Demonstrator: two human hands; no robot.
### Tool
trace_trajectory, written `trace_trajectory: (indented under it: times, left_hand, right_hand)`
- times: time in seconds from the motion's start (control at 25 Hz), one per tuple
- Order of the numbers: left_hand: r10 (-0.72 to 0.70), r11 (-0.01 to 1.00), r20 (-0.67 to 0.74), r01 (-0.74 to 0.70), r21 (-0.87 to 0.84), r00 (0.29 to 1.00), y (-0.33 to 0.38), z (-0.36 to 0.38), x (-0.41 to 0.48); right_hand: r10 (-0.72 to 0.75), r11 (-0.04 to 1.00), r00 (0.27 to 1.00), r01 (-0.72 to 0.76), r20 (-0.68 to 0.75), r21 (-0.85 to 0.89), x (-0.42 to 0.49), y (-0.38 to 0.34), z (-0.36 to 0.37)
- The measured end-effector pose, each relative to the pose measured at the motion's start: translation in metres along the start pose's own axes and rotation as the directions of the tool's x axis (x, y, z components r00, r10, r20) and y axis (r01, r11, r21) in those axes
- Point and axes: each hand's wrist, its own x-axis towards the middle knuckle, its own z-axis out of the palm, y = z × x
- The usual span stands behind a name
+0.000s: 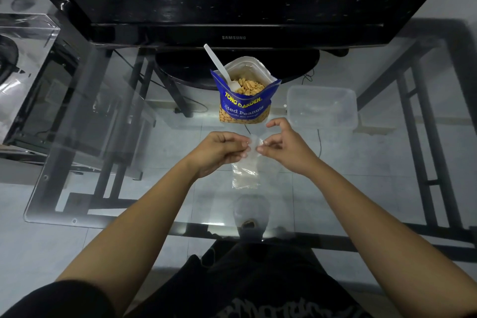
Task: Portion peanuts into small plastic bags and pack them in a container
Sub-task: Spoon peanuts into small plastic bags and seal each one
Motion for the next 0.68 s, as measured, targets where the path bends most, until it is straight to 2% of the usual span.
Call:
trace_trajectory:
  times: [0.2, 0.32, 0.4, 0.48, 0.56, 0.6, 0.64, 0.68]
  left_hand:
    - [0.065, 0.966, -0.007, -0.061, 0.25, 0.998, 0.008, 0.005, -0.002]
    - [0.189, 0.869, -0.051, -0.142, 0.475, 0.981, 0.015, 0.005, -0.003]
    - [0.24, 0.832, -0.077, -0.164, 0.529, 0.968, 0.019, 0.005, -0.004]
    - [0.24, 0.871, -0.079, -0.179, 0.458, 0.967, 0.02, 0.004, -0.006]
    - [0.244, 0.902, -0.079, -0.196, 0.385, 0.967, 0.021, 0.003, -0.009]
    - [0.26, 0.899, -0.087, -0.208, 0.385, 0.962, 0.023, 0.003, -0.01]
    - [0.287, 0.887, -0.104, -0.223, 0.404, 0.952, 0.024, 0.003, -0.01]
    - [0.321, 0.868, -0.125, -0.239, 0.435, 0.939, 0.027, 0.004, -0.011]
  right_hand:
    - [-0.021, 0.997, 0.998, 0.025, 0.056, -0.071, 0.0, -0.006, -0.006]
    - [-0.001, 0.994, 0.997, 0.009, 0.073, -0.11, -0.002, -0.005, -0.012]
    - [0.003, 1.0, 0.994, -0.006, 0.108, 0.026, -0.003, -0.005, -0.016]
    - [0.004, 0.978, 0.988, -0.035, 0.153, 0.204, -0.003, -0.004, -0.02]
    - [0.013, 0.954, 0.985, -0.065, 0.174, 0.294, -0.003, -0.002, -0.025]
    - [0.006, 0.965, 0.984, -0.053, 0.179, 0.257, -0.004, -0.002, -0.026]
    - [-0.012, 0.992, 0.986, -0.009, 0.168, 0.125, -0.005, -0.002, -0.027]
    - [-0.05, 0.994, 0.99, 0.062, 0.133, -0.089, -0.005, -0.003, -0.027]
